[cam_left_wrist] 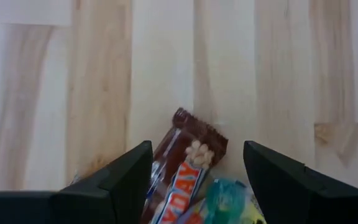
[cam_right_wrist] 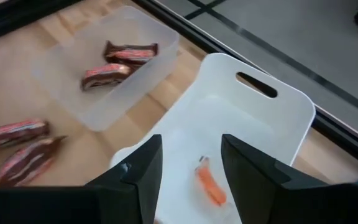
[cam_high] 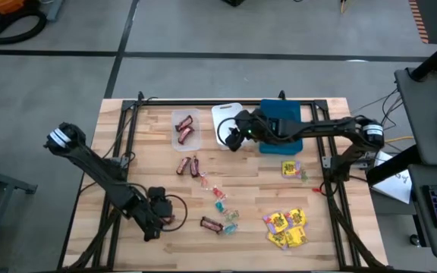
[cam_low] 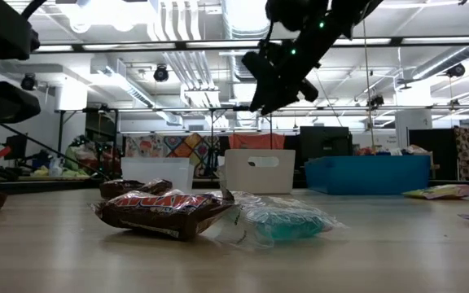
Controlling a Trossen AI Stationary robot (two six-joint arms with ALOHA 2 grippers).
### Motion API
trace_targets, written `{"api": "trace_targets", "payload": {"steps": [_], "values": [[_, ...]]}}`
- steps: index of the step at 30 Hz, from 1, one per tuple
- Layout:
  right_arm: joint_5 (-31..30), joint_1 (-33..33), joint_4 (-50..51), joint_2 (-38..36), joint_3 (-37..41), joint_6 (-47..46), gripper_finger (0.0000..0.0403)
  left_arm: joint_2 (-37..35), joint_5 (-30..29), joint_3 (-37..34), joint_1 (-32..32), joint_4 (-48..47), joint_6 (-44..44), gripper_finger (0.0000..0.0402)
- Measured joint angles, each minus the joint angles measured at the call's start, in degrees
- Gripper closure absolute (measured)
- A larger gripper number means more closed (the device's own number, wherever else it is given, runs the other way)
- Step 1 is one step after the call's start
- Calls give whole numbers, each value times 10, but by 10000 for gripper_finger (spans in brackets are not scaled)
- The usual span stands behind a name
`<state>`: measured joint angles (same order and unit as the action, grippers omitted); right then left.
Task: Sort candy
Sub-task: Put the bottom left brown candy bar into the transparent bin
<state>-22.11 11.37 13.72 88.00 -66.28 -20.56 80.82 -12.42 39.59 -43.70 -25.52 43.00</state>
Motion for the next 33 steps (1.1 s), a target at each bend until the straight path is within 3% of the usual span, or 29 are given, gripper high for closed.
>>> {"api": "trace_targets", "payload": {"steps": [15,27,33], "values": [[0,-100,11,-76,0,0,245,84,-1,13,0,15,-5,177],[0,-175,14,-111,0,-12,245,84,-8,23,2,6,-30,316],[0,-218,57,-139,1,-26,245,79,-40,51,11,7,-93,349]]}}
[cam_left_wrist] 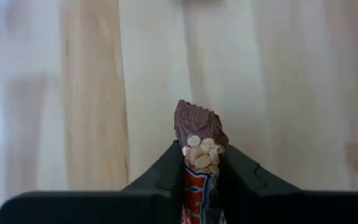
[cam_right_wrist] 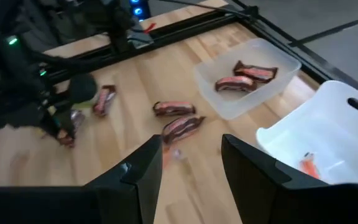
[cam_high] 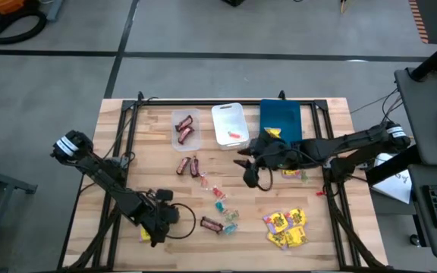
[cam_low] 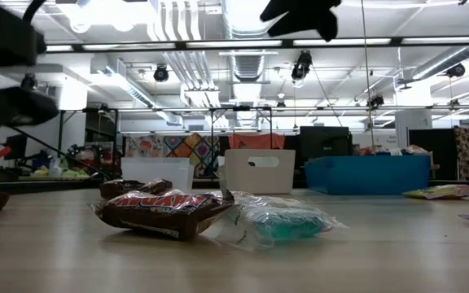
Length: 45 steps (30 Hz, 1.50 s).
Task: Sort candy
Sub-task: Put the bottom left brown candy bar into the transparent bin, then put the bottom right yellow sour patch candy into the blue bin
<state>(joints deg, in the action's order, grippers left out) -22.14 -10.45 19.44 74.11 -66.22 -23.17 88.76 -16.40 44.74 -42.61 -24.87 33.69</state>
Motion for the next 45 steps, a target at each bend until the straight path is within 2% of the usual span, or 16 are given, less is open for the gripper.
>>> {"api": "trace_targets", "payload": {"steps": [7,11,15,20,22,25,28,30,34,40,45], "values": [[-2,-62,96,-19,0,-48,245,-45,-14,35,62,-7,-139,350],[-4,-96,139,-17,17,-96,245,-94,-51,29,127,-11,-230,350],[-4,-123,145,-16,51,-142,245,-146,-70,16,231,-8,-333,350],[-4,-136,142,-16,82,-200,245,-187,-68,2,400,3,-474,350],[-6,-136,142,-16,90,-219,245,-191,-45,1,473,26,-526,351],[-6,-136,142,-16,97,-240,245,-185,33,-3,581,46,-579,351],[-5,-136,141,-16,97,-256,245,-168,124,-3,667,56,-595,350],[-4,-136,142,-16,97,-270,245,-152,148,-3,708,54,-596,344],[1,-137,142,-16,97,-296,245,-125,167,-3,749,58,-611,310],[28,-137,143,-16,97,-328,245,-100,170,5,752,67,-617,248],[66,-137,147,-17,97,-374,245,-98,171,19,751,64,-594,217]]}}
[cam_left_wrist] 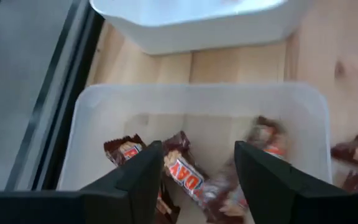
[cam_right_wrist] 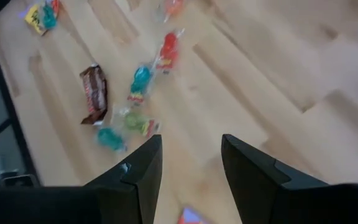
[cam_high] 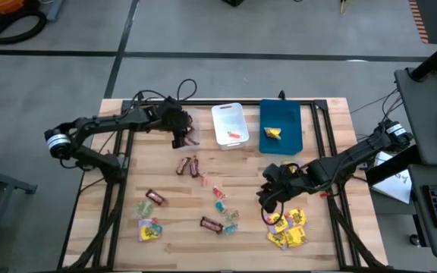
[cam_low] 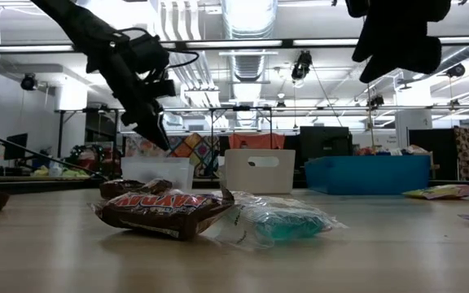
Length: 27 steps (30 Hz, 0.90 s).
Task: Sort candy
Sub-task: Put the bottom right yellow sour patch candy into the blue bin
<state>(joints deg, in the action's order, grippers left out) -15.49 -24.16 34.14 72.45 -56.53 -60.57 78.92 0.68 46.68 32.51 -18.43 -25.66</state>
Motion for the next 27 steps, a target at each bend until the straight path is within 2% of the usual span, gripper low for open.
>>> {"api": "trace_targets", "payload": {"steps": [4,6,10,14,18,21,23,27], "values": [[41,0,5,0,0,-45,245,-1,7,17,-1,0,39,210],[63,0,14,0,0,-70,245,-1,32,24,-2,2,73,210],[107,-5,47,10,0,-136,246,-2,125,27,-9,15,174,210],[188,-15,96,43,0,-223,254,-3,217,23,-43,15,220,211],[265,-30,118,87,0,-256,266,-5,214,23,-99,29,253,211],[306,-36,119,115,0,-246,274,-10,198,23,-144,57,262,212],[319,-39,119,128,0,-210,278,-16,186,23,-169,72,264,212],[306,-53,119,135,0,-56,282,-33,141,23,-206,89,286,212]]}}
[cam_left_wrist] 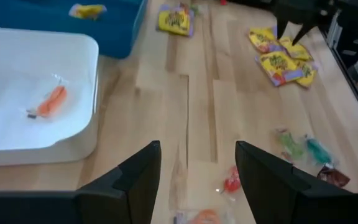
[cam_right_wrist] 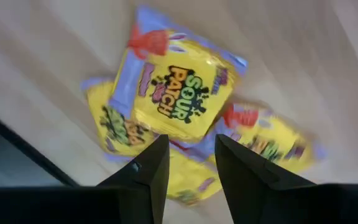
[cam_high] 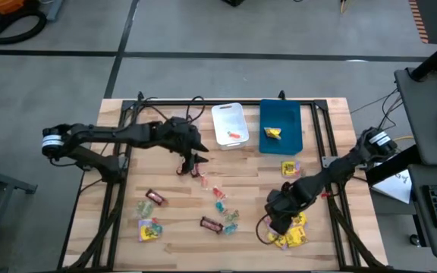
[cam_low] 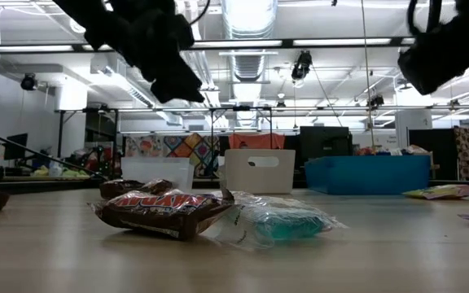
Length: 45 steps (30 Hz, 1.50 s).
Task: Sort candy
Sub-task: Put the bottom right yellow sour patch candy into the blue bin
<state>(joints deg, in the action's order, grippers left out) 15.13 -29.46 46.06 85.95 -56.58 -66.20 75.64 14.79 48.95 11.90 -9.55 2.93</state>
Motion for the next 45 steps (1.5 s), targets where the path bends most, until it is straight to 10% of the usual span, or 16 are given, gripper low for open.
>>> {"api": "trace_targets", "payload": {"steps": [24,45], "values": [[-127,-39,-49,80,1,273,154,-53,-129,-1,-130,2,48,212],[-159,-7,-109,119,0,284,313,-39,-128,-3,-136,1,71,212]]}}
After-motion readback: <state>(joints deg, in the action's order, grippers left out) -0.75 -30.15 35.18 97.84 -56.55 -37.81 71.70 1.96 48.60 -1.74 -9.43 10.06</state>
